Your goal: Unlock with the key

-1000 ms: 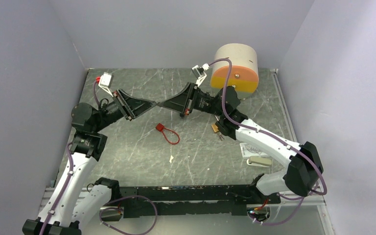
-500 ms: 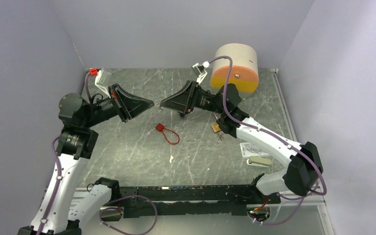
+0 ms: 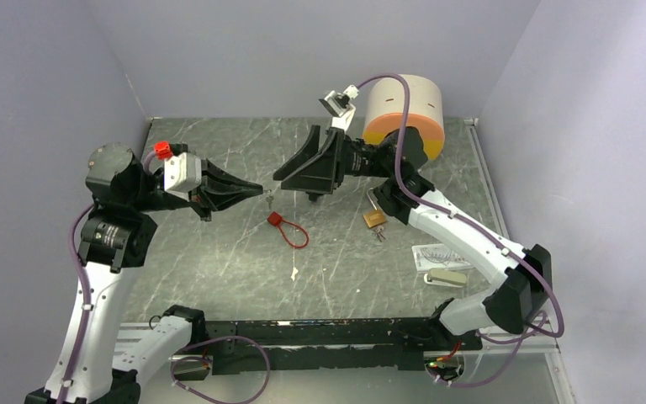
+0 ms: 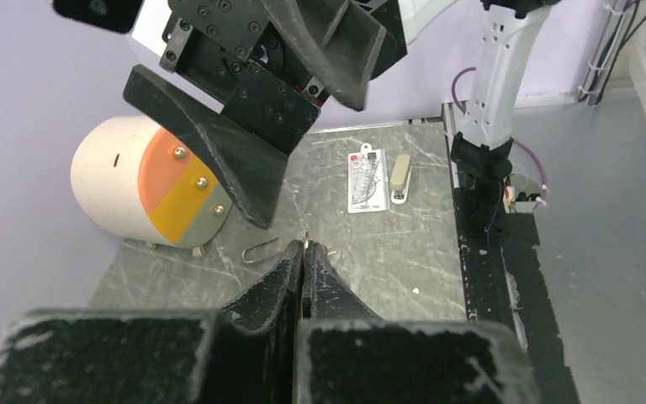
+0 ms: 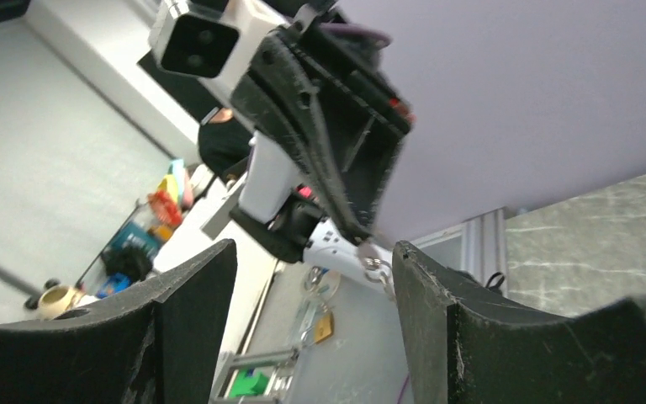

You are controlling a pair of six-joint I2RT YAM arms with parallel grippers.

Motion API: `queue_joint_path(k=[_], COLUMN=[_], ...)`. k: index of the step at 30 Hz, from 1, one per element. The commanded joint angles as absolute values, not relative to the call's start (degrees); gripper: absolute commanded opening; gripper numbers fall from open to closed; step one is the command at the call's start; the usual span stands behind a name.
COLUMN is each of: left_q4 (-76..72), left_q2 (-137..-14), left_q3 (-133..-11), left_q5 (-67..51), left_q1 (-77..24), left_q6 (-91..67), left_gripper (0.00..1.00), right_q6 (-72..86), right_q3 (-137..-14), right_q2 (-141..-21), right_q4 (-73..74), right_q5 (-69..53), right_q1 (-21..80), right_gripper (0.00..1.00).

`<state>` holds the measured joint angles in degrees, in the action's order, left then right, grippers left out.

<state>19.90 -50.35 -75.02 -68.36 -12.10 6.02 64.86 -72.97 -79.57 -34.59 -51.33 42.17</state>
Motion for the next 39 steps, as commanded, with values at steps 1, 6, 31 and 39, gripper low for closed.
queue_joint_path(k=[1,6,31,39], left_q4=[20.8,23.4,22.2,20.3], left_q2=[-51.6,-53.3,-53.1,-52.7], left_q3=[-77.8,-80.6,-79.5,-78.4], left_q5=[-76.0,-79.1,-81.6,-81.4], left_q1=[-12.2,-12.2,-12.2,-12.2], left_q6=[16.3,19.5,21.7,20.3], left_gripper=[0.02,0.02,0.02,0.03], right_q6=[69.1,69.6,68.0,66.8], right_q3=[-75.9,-78.8,-83.1,-83.4], right_q2=[-82.0,-83.3,-84.6,-84.6], right_q4=[-40.4,-39.2,-31.6,-29.9], right_q5=[-58.3,-59.8,-62.0,-62.8], right_q1=[43.6,44.4,46.4,46.9], right_gripper=[0.7,0.69,0.35,0.37])
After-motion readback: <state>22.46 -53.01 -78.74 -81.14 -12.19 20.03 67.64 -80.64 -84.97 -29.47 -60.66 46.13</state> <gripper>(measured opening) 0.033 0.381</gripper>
